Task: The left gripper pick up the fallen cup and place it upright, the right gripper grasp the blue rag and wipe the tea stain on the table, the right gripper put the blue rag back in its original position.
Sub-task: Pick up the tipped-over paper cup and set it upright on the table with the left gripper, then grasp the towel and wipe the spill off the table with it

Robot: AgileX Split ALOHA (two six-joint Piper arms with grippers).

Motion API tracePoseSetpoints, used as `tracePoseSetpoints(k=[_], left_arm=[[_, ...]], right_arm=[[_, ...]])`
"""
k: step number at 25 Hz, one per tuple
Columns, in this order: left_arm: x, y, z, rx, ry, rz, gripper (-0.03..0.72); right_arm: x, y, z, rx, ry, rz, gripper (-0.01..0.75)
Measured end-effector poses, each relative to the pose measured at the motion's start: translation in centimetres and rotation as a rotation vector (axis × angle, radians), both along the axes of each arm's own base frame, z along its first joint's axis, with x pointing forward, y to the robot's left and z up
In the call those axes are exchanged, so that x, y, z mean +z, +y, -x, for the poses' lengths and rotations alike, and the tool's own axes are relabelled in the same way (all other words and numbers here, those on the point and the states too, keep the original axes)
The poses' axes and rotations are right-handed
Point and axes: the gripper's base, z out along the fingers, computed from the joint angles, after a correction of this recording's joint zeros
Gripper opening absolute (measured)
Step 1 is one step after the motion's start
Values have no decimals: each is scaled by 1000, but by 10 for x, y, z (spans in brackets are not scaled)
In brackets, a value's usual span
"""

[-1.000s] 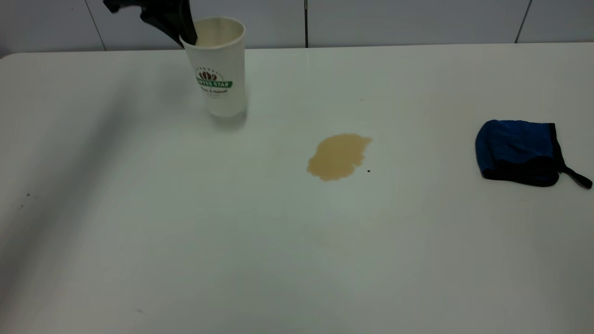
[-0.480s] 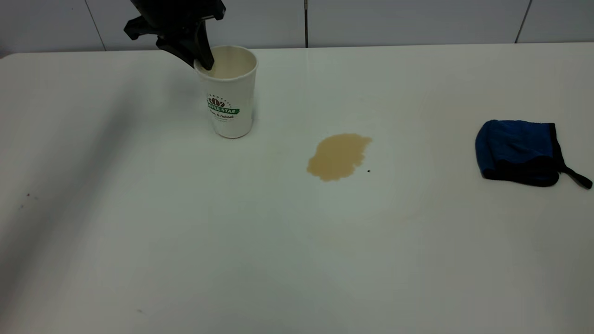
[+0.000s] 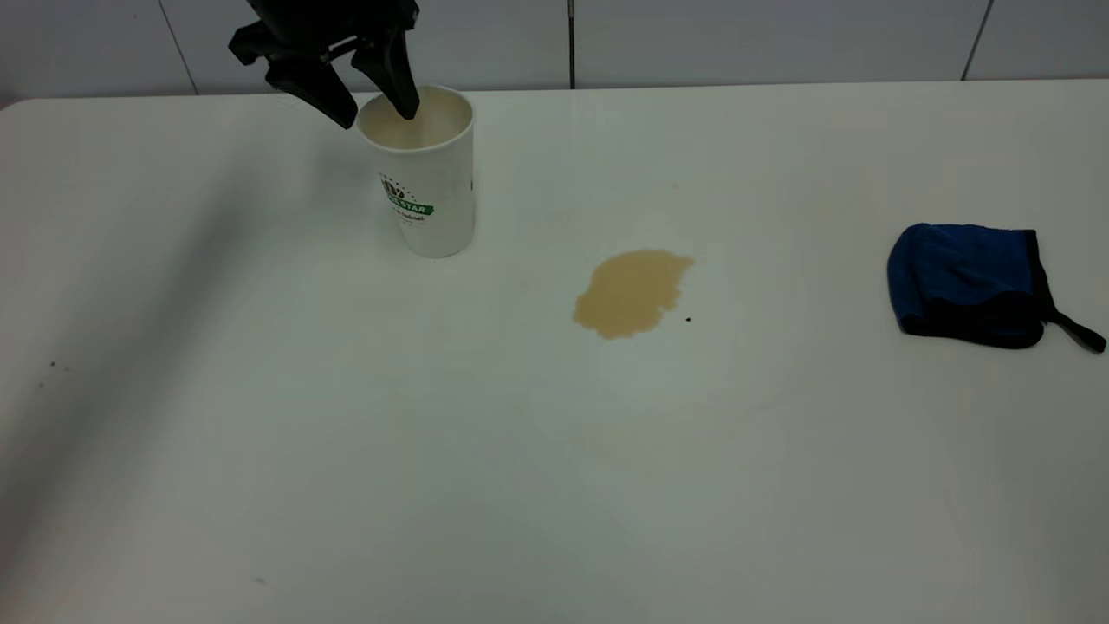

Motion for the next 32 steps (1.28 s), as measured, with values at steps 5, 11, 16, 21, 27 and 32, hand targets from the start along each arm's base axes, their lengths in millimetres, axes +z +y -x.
tracePoseSetpoints(k=[5,11,16,21,27,32], left_arm=[[52,8,9,-30,-17,-81,634],[106,20,27,-16,-6,-187,498],[134,28,33,-3,-63,-248,403],[149,33,40,30,-80,-284,332],[165,41,89,37,6,-285,271],[185,55,152,31,46,-332,241]], right_arm=[[0,0,0,0,0,0,586],[0,0,0,0,0,0,586],[0,0,0,0,0,0,586],[0,0,0,0,0,0,586],[0,0,0,0,0,0,586],[0,0,0,0,0,0,586]])
